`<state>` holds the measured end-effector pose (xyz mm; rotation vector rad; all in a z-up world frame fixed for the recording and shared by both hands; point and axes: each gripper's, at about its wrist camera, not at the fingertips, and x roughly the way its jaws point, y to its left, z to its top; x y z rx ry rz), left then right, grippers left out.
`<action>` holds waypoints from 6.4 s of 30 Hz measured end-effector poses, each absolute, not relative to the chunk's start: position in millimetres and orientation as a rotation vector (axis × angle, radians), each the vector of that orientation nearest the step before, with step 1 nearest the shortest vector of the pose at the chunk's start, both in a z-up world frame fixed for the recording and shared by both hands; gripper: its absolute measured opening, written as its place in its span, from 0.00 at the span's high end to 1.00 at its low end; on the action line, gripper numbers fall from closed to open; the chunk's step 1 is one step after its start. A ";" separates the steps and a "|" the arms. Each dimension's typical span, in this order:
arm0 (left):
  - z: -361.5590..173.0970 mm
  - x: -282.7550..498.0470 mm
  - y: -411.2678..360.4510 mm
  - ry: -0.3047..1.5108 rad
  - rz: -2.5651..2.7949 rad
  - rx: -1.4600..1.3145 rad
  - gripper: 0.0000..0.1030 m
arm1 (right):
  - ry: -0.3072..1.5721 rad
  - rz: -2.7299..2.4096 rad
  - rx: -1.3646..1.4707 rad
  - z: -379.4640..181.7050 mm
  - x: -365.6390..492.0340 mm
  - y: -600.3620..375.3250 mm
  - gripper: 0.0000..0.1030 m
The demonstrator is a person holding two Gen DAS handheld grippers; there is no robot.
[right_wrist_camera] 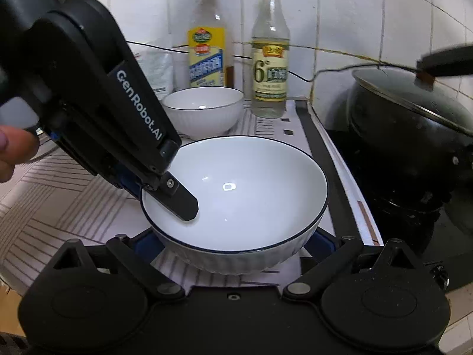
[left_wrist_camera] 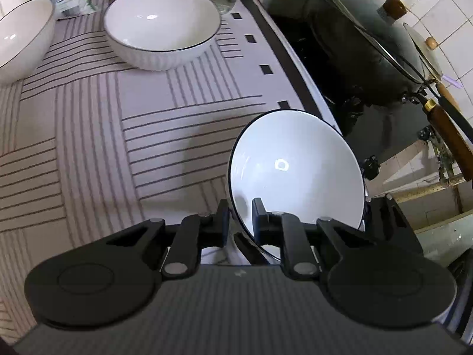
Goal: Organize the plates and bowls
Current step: 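Lift the white bowl with both grippers and set it down beside the plate stack, then move both grippers to the white bowl by the bottles and pinch its rim, then carry the bowl with both grippers and lower it into the first bowl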
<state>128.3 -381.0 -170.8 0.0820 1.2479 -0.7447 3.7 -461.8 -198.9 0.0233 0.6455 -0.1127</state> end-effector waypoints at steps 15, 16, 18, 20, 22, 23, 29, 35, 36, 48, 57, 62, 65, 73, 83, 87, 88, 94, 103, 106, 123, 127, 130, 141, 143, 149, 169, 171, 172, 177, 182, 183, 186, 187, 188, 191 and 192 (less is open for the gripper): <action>-130.0 132.7 -283.6 1.168 -0.591 0.029 0.85 | 0.551 0.105 -0.097 -166.3 27.0 -387.8 0.03; -128.7 134.2 -274.7 1.166 -0.571 0.023 0.85 | 0.547 0.131 -0.109 -166.4 31.6 -380.7 0.03; -129.8 138.9 -259.2 1.166 -0.530 0.012 0.85 | 0.542 0.179 -0.132 -167.0 41.8 -366.6 0.03; -131.1 145.3 -243.8 1.167 -0.491 0.001 0.85 | 0.539 0.216 -0.142 -168.0 46.1 -352.7 0.03; -133.0 150.6 -229.8 1.167 -0.457 0.000 0.85 | 0.541 0.254 -0.147 -170.7 56.5 -341.0 0.03; -134.5 154.4 -224.2 1.167 -0.441 0.000 0.85 | 0.541 0.268 -0.148 -172.2 61.3 -336.5 0.03; -144.5 176.7 -204.6 1.168 -0.366 0.006 0.85 | 0.565 0.327 -0.146 -183.0 93.1 -314.2 0.03; -159.0 196.5 -192.9 1.235 -0.358 -0.023 0.84 | 0.594 0.354 -0.176 -197.3 111.9 -305.3 0.03; -163.0 198.3 -193.4 1.244 -0.357 -0.024 0.84 | 0.601 0.354 -0.177 -199.5 113.3 -305.3 0.03; -176.1 200.9 -203.6 1.319 -0.331 -0.027 0.83 | 0.701 0.306 -0.191 -205.3 121.0 -308.1 0.03; -137.6 174.9 -204.1 1.248 -0.330 0.053 0.74 | 0.648 0.195 0.009 -162.6 81.3 -350.8 0.03; -113.9 161.1 -208.0 1.211 -0.343 0.081 0.70 | 0.615 0.140 0.130 -141.3 69.2 -378.3 0.04; -100.4 152.5 -214.7 1.191 -0.358 0.116 0.68 | 0.592 0.111 0.170 -133.1 64.3 -390.3 0.05; -79.7 134.3 -236.5 1.165 -0.436 0.177 0.60 | 0.567 0.069 0.295 -110.1 49.3 -417.4 0.13; -69.9 173.1 -261.3 1.116 -0.524 0.141 0.51 | 0.578 -0.026 0.397 -105.4 71.2 -450.5 0.26; -75.9 201.8 -273.4 1.104 -0.538 0.134 0.51 | 0.605 -0.089 0.461 -121.4 98.6 -465.9 0.32; -78.5 210.6 -277.4 1.100 -0.537 0.131 0.51 | 0.611 -0.110 0.484 -126.5 104.7 -469.9 0.32; -96.9 247.3 -307.3 1.076 -0.546 0.143 0.50 | 0.650 -0.210 0.591 -153.1 135.8 -490.1 0.38; -129.8 281.8 -349.7 1.103 -0.588 0.175 0.48 | 0.720 -0.344 0.657 -184.0 182.1 -505.9 0.54; -142.4 290.6 -359.2 1.125 -0.598 0.204 0.48 | 0.740 -0.361 0.689 -191.0 188.5 -509.8 0.64; -154.1 293.3 -371.9 1.219 -0.700 0.167 0.87 | 0.762 -0.371 0.807 -203.3 188.0 -509.9 0.82; -140.9 282.4 -364.0 1.208 -0.702 0.177 0.86 | 0.761 -0.342 0.820 -194.3 178.4 -504.9 0.81; -130.4 273.4 -355.3 1.204 -0.686 0.171 0.87 | 0.761 -0.321 0.846 -186.9 170.4 -501.9 0.81; -91.2 228.5 -315.5 1.192 -0.646 0.153 0.86 | 0.748 -0.215 0.807 -146.7 133.6 -480.2 0.81; -83.5 219.1 -306.9 1.183 -0.648 0.150 0.86 | 0.750 -0.194 0.796 -138.5 125.6 -474.0 0.81; -61.0 193.1 -280.9 1.149 -0.629 0.115 0.86 | 0.748 -0.130 0.759 -117.2 105.3 -458.5 0.81; -73.1 156.7 -211.3 1.208 -0.445 -0.013 0.86 | 0.853 0.065 0.614 -121.1 109.5 -398.5 0.81; -82.7 160.0 -208.0 1.230 -0.424 -0.018 0.86 | 0.881 0.081 0.589 -127.4 116.5 -392.1 0.81; -87.0 162.0 -206.7 1.241 -0.414 -0.022 0.86 | 0.892 0.086 0.575 -129.8 120.3 -389.3 0.81; -107.4 173.9 -200.9 1.291 -0.391 -0.059 0.86 | 0.939 0.094 0.518 -139.8 134.8 -380.0 0.81; -118.5 183.1 -200.6 1.324 -0.381 -0.072 0.85 | 0.953 0.087 0.453 -144.0 142.5 -372.0 0.81; -120.5 185.4 -200.4 1.333 -0.378 -0.075 0.85 | 0.952 0.085 0.425 -144.3 143.9 -369.0 0.82; -124.6 190.6 -200.5 1.356 -0.371 -0.079 0.85 | 0.949 0.085 0.330 -145.1 146.3 -359.9 0.82; -125.8 192.0 -200.7 1.363 -0.370 -0.078 0.85 | 0.946 0.085 0.298 -145.0 146.4 -357.2 0.82; -126.7 193.4 -200.8 1.369 -0.370 -0.080 0.85 | 0.941 0.085 0.260 -144.8 146.1 -353.8 0.82; -129.1 195.9 -201.5 1.386 -0.369 -0.079 0.84 | 0.910 0.088 0.142 -143.0 142.6 -343.3 0.82; -130.5 196.5 -201.7 1.392 -0.366 -0.079 0.84 | 0.900 0.088 0.103 -143.2 141.1 -339.5 0.82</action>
